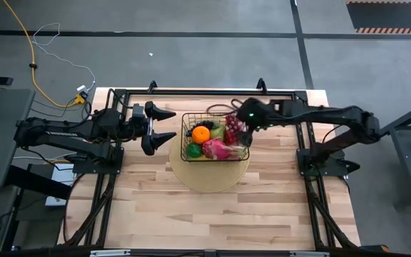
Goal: Build produce basket
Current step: Return to Home Position
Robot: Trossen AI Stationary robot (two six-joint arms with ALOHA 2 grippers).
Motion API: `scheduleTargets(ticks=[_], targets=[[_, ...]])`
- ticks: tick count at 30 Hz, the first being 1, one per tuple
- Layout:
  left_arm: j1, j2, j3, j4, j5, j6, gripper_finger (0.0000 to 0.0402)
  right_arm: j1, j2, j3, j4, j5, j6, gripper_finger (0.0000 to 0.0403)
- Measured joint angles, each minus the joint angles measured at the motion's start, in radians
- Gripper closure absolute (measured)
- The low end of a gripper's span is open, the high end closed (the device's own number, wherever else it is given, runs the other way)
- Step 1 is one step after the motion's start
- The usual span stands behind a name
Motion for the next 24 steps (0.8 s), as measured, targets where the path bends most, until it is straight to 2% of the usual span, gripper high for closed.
scheduleTargets(ticks=[7,12,16,24], targets=[[0.000,0.000,0.000,-0.001,-0.003,0.000,0.0002,0.000,-0.182,0.000,0.085,-0.009,0.039,0.0059],[0.000,0.000,0.000,0.000,-0.003,0.000,0.0002,0.020,-0.270,0.000,0.280,-0.083,0.079,0.0059],[0.000,0.000,0.000,0.001,-0.003,0.000,0.0002,0.054,-0.293,0.000,0.417,-0.098,0.057,0.0059],[0.000,0.000,0.000,0.002,-0.002,0.000,0.0002,0.099,-0.293,0.000,0.416,-0.094,-0.053,0.0059]])
